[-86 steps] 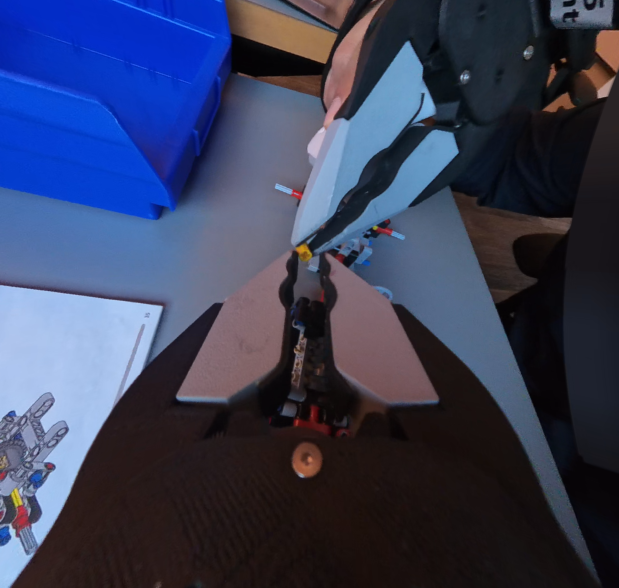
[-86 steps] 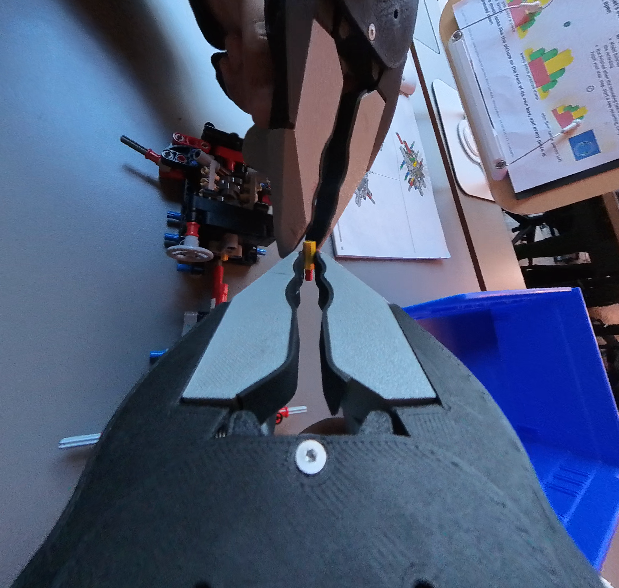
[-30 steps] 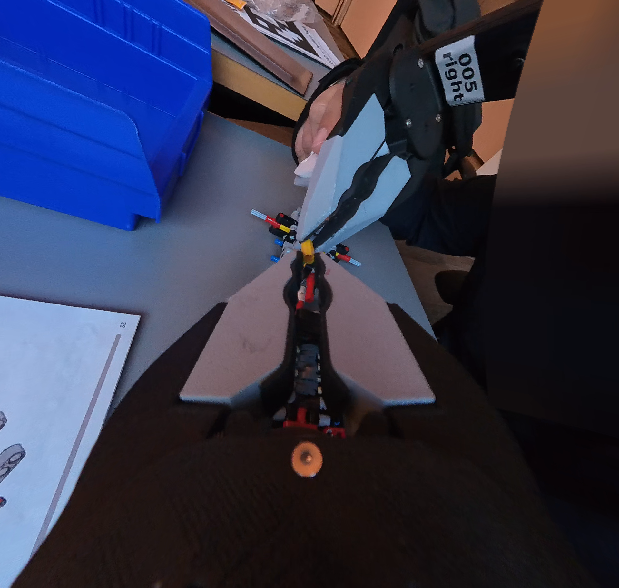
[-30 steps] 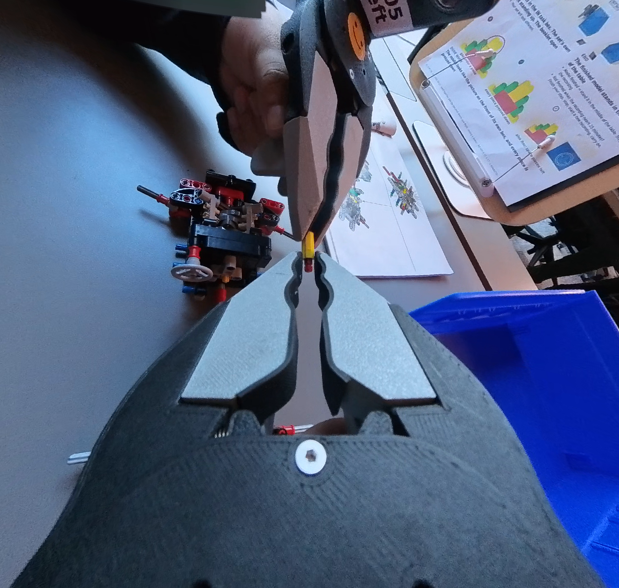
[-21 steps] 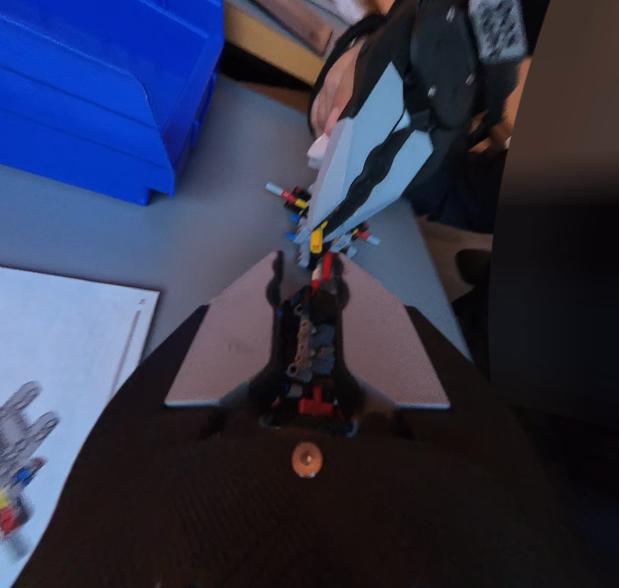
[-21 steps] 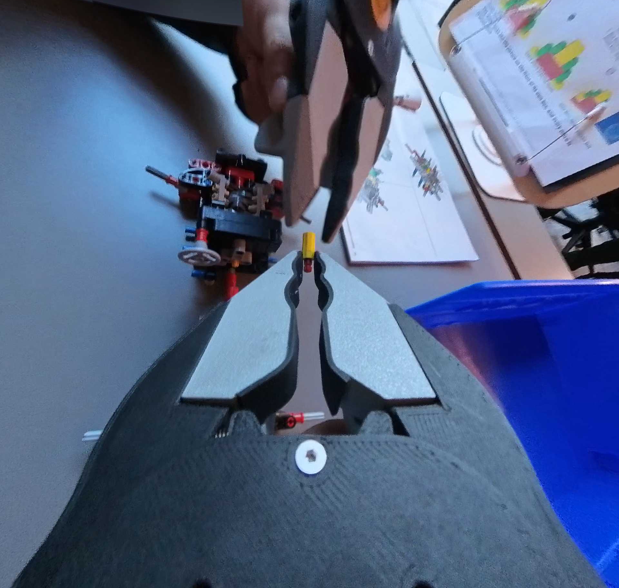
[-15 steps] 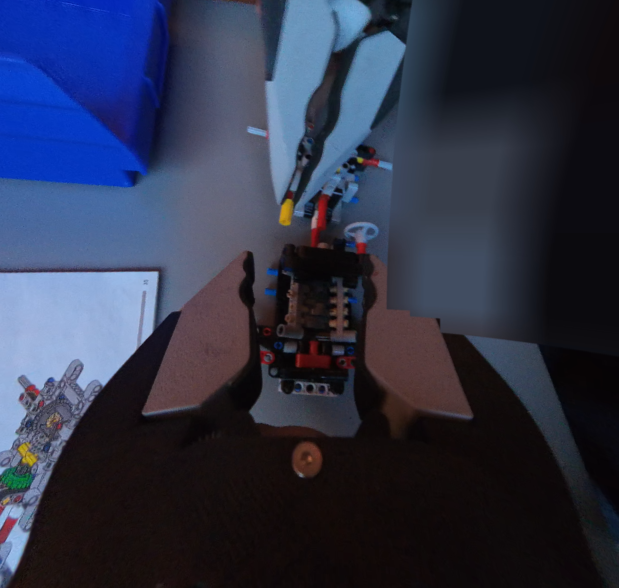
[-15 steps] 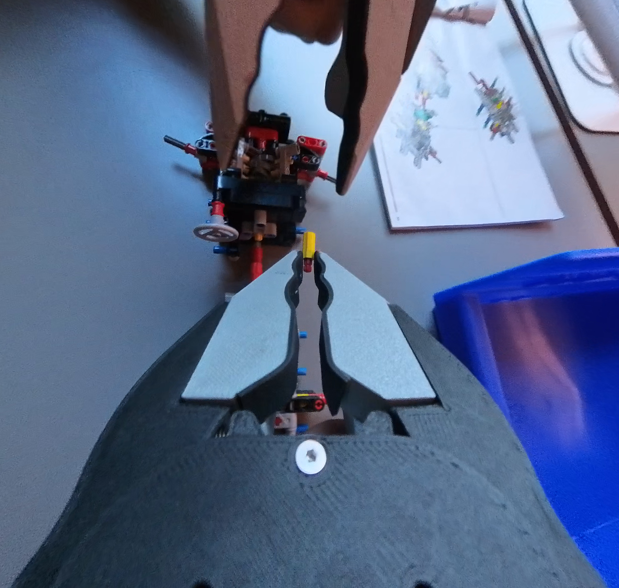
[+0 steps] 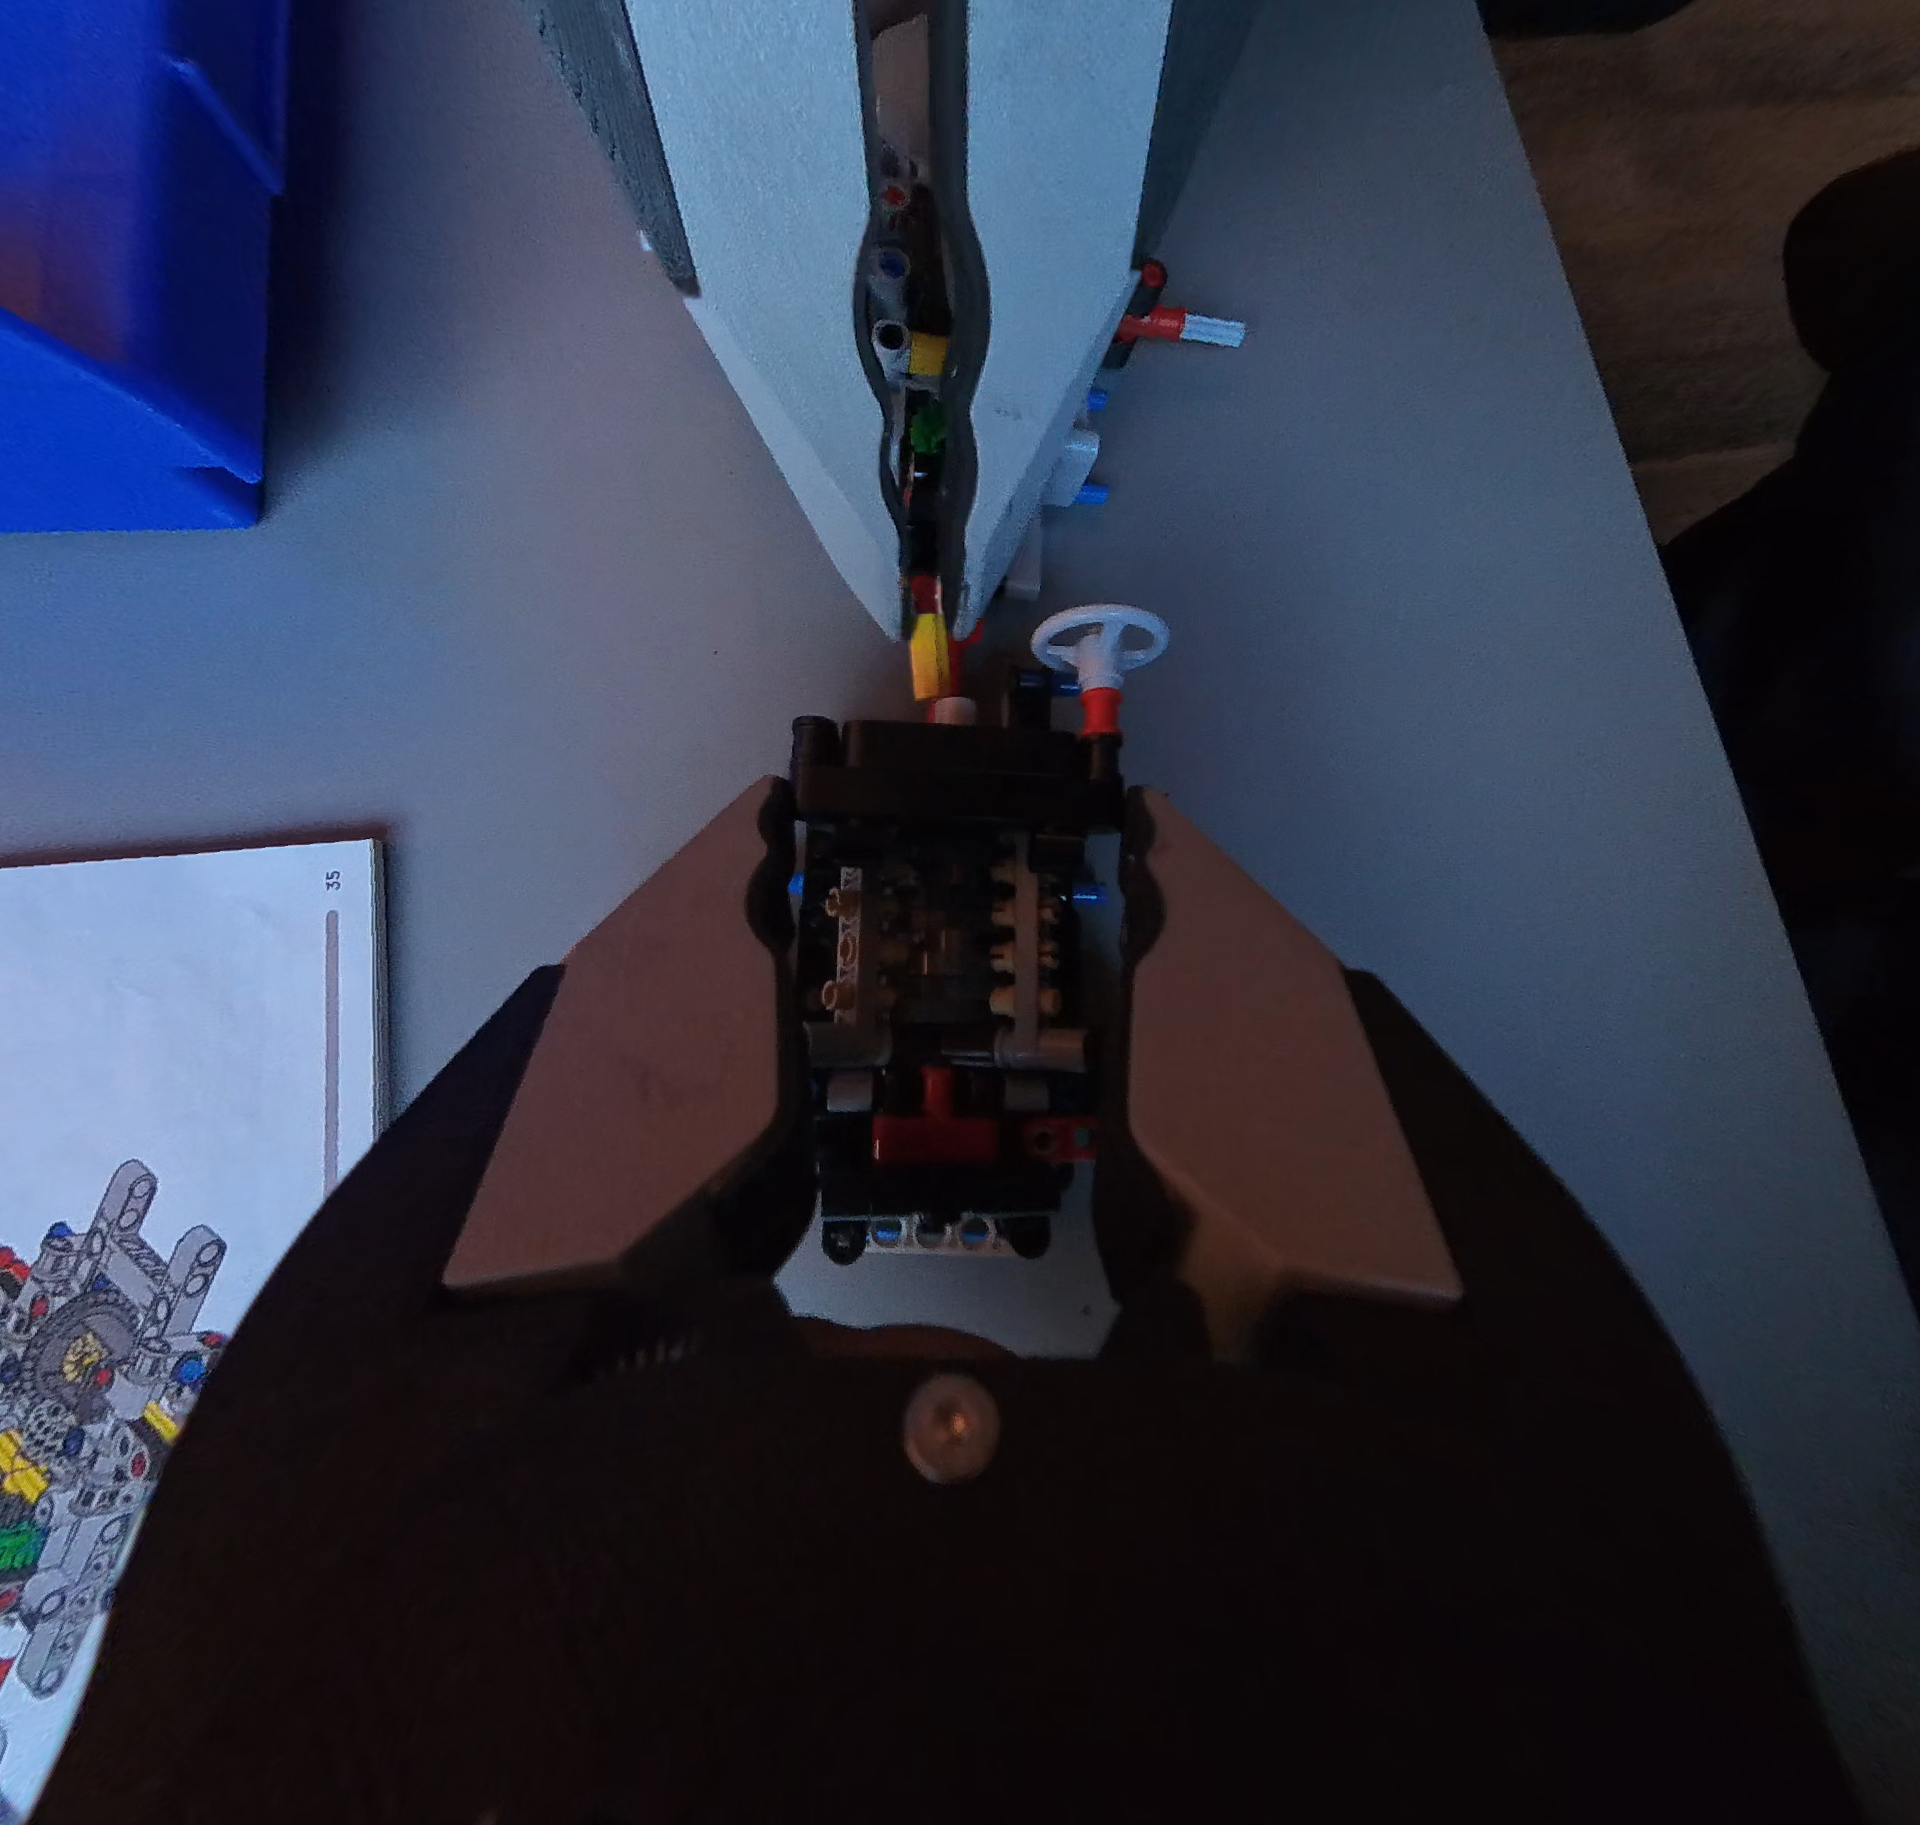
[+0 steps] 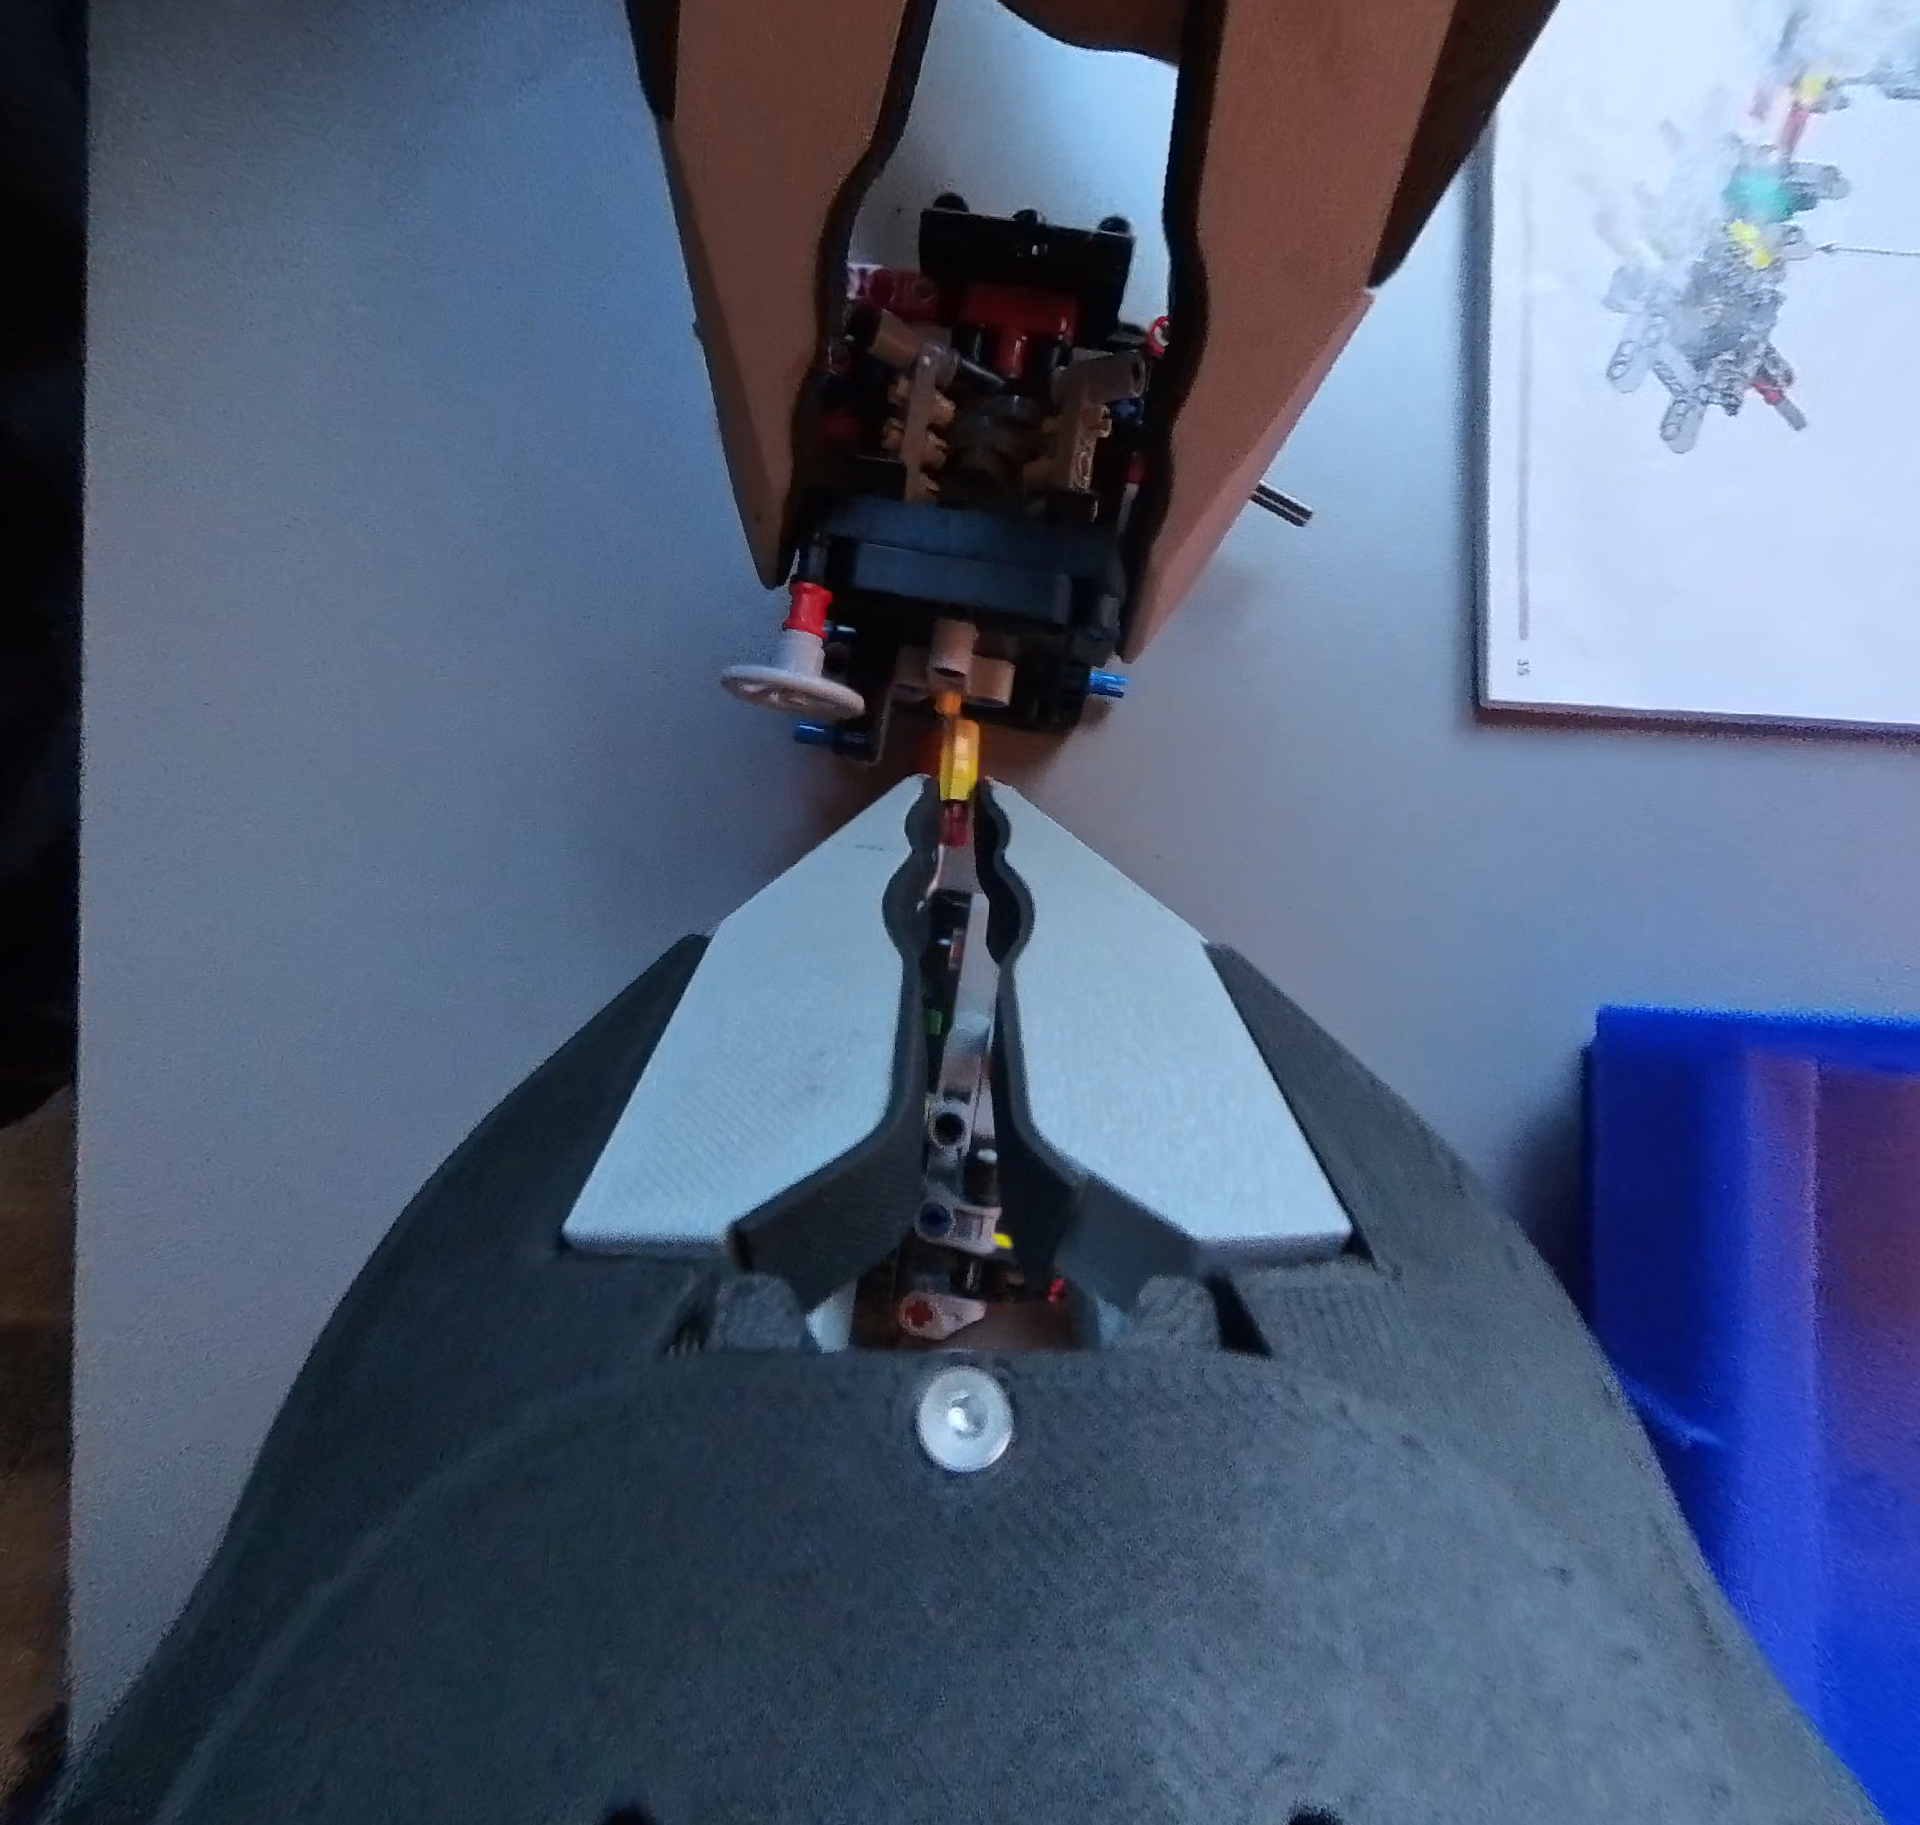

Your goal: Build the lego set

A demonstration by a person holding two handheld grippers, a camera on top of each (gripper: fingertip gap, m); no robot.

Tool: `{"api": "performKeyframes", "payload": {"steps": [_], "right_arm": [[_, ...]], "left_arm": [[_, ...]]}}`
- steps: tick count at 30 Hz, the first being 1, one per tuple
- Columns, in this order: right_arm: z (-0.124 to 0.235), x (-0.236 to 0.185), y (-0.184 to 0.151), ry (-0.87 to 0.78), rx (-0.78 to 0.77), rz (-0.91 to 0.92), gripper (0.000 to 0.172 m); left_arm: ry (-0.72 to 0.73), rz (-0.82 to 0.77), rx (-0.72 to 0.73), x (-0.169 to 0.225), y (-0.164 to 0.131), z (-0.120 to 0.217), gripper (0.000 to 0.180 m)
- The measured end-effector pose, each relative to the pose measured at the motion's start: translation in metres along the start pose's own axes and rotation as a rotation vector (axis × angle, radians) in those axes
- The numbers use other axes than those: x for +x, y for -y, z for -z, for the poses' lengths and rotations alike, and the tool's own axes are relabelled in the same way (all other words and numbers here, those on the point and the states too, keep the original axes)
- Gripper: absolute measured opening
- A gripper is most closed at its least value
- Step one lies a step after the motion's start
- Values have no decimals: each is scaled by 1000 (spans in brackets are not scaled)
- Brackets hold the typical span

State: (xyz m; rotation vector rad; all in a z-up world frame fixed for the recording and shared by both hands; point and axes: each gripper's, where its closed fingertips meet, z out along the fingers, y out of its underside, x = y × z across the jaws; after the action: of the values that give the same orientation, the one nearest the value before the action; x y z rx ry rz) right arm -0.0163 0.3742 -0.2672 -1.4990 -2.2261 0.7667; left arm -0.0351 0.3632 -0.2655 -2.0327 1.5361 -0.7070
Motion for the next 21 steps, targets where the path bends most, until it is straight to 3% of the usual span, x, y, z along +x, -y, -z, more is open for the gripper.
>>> {"api": "performKeyframes", "payload": {"steps": [5,10,21], "right_arm": [[-3,-2,1,136,-40,-56,3],[-4,1,0,150,-83,-77,3],[-5,-3,6,164,54,-237,3]], "left_arm": [[11,-4,0,0,0,0,61],[23,0,7,-1,-1,1,61],[48,9,51,-1,-1,2,62]]}}
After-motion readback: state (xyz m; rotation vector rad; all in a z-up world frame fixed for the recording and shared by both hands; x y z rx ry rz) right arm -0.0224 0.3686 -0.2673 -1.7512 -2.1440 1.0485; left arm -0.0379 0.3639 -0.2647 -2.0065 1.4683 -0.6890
